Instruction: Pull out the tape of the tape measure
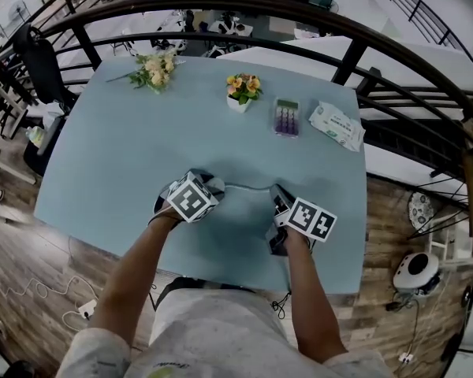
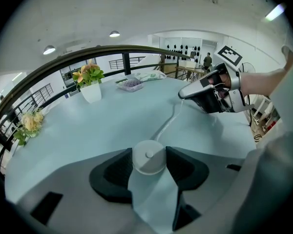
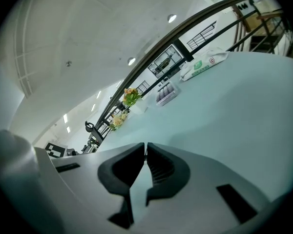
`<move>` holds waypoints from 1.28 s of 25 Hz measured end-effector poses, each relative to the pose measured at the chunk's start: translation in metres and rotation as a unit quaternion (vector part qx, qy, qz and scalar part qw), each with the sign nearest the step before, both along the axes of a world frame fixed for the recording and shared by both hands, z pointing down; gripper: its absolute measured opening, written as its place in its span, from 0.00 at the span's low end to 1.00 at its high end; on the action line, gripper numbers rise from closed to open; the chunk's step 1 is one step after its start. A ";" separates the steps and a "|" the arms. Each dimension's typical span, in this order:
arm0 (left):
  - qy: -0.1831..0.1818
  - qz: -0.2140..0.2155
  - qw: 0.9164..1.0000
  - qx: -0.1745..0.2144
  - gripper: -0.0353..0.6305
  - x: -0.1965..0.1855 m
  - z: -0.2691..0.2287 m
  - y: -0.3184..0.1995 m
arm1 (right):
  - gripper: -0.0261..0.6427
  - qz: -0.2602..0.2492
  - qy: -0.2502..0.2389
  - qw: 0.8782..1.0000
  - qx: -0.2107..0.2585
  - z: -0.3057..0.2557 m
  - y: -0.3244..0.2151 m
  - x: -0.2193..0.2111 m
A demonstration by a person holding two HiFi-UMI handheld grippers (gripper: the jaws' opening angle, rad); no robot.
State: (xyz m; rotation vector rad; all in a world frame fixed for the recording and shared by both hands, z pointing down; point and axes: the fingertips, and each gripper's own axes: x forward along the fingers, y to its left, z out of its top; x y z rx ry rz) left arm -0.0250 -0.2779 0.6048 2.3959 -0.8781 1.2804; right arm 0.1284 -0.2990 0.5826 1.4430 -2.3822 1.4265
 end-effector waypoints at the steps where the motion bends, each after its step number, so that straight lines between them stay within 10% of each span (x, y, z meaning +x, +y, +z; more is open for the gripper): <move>1: 0.001 -0.003 1.000 0.000 0.38 0.001 0.001 -0.001 | 0.06 -0.004 0.000 1.000 0.000 0.000 -0.001 0.000; 32: 0.049 -0.058 0.996 0.044 0.40 -0.007 -0.051 -0.021 | 0.16 -0.029 0.061 0.996 0.052 -0.039 -0.015 -0.001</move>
